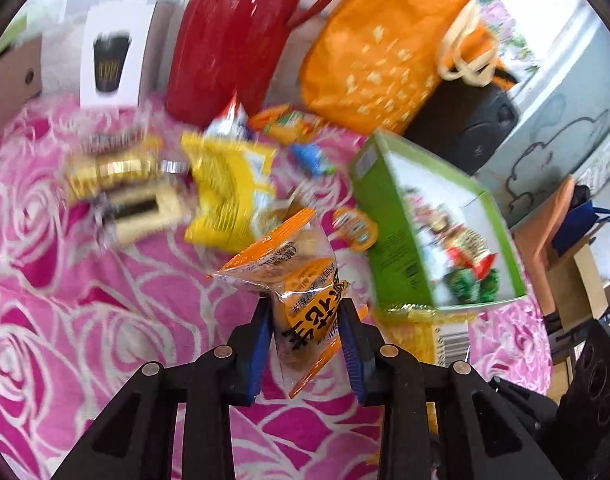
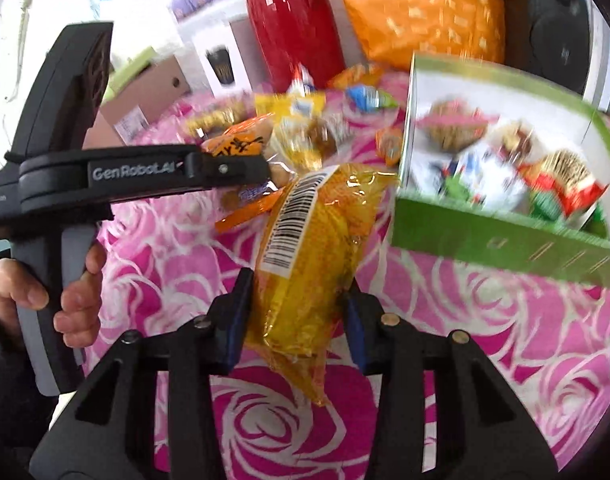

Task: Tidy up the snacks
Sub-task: 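Carry both bags into the green box and open both tools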

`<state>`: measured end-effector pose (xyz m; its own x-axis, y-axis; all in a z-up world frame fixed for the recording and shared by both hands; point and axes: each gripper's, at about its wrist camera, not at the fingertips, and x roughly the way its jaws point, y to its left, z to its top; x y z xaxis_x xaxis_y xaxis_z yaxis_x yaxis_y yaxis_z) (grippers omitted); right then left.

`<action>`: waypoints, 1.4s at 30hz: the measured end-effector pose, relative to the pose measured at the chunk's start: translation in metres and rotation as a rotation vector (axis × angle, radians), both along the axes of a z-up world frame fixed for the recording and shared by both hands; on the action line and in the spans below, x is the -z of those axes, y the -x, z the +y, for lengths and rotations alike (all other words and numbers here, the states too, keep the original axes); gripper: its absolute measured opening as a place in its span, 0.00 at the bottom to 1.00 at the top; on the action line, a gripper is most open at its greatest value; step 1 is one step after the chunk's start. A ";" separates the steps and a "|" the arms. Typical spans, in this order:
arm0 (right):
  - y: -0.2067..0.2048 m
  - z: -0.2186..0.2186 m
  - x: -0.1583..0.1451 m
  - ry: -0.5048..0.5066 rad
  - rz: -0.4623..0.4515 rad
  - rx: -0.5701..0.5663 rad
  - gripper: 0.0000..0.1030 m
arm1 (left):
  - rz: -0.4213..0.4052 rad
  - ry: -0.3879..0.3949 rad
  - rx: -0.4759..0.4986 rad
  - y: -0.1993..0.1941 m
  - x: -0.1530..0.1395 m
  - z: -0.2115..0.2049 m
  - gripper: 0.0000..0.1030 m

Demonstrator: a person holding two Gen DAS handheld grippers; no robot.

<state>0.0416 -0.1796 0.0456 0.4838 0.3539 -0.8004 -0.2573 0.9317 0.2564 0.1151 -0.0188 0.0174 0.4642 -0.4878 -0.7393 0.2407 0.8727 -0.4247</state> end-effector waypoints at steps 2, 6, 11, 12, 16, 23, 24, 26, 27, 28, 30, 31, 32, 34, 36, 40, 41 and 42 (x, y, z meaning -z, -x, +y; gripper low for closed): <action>0.004 -0.012 -0.019 -0.018 -0.049 0.019 0.43 | -0.044 0.008 0.016 0.003 -0.020 -0.004 0.32; 0.006 -0.045 -0.043 0.027 -0.133 0.114 0.43 | -0.099 0.034 0.087 0.000 -0.047 -0.030 0.32; -0.002 -0.108 -0.047 0.108 -0.151 0.277 0.43 | -0.119 0.030 0.182 -0.012 -0.059 -0.084 0.32; -0.002 -0.117 -0.047 0.114 -0.150 0.300 0.43 | -0.118 0.027 0.198 -0.016 -0.060 -0.095 0.32; -0.014 -0.164 -0.043 0.133 -0.148 0.393 0.43 | -0.099 0.010 0.261 -0.031 -0.057 -0.139 0.32; -0.051 -0.203 -0.034 0.154 -0.145 0.417 0.43 | -0.055 -0.023 0.328 -0.045 -0.038 -0.186 0.32; -0.057 -0.204 -0.033 0.158 -0.144 0.416 0.43 | -0.052 -0.028 0.332 -0.047 -0.036 -0.189 0.32; -0.071 -0.211 -0.030 0.158 -0.148 0.412 0.43 | -0.038 -0.042 0.334 -0.052 -0.030 -0.195 0.32; -0.077 -0.213 -0.028 0.158 -0.149 0.410 0.43 | -0.030 -0.047 0.337 -0.055 -0.027 -0.198 0.32; -0.081 -0.213 -0.026 0.158 -0.149 0.409 0.43 | -0.024 -0.050 0.338 -0.057 -0.025 -0.200 0.32; -0.090 -0.215 -0.020 0.156 -0.147 0.398 0.43 | -0.014 -0.055 0.346 -0.060 -0.019 -0.204 0.33; -0.095 -0.217 -0.016 0.154 -0.144 0.390 0.44 | -0.012 -0.060 0.351 -0.062 -0.016 -0.206 0.33; -0.098 -0.218 -0.013 0.157 -0.141 0.385 0.50 | -0.011 -0.068 0.351 -0.062 -0.013 -0.208 0.34; -0.102 -0.217 -0.005 0.194 -0.121 0.371 0.84 | -0.012 -0.077 0.342 -0.063 -0.010 -0.207 0.56; -0.093 -0.214 -0.005 0.228 -0.153 0.365 0.98 | -0.013 -0.076 0.308 -0.062 -0.010 -0.201 0.80; -0.075 -0.212 -0.010 0.205 -0.172 0.364 0.98 | -0.035 -0.071 0.239 -0.062 -0.016 -0.184 0.83; -0.073 -0.211 -0.010 0.203 -0.167 0.367 0.98 | -0.033 -0.071 0.233 -0.062 -0.016 -0.181 0.83; -0.071 -0.210 -0.011 0.198 -0.161 0.367 0.98 | -0.036 -0.070 0.226 -0.061 -0.017 -0.177 0.83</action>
<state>0.1128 -0.3893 0.0570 0.6730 -0.0169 -0.7394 0.0772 0.9959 0.0475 0.1759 -0.1957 0.0349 0.3756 -0.5302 -0.7601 0.4471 0.8221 -0.3526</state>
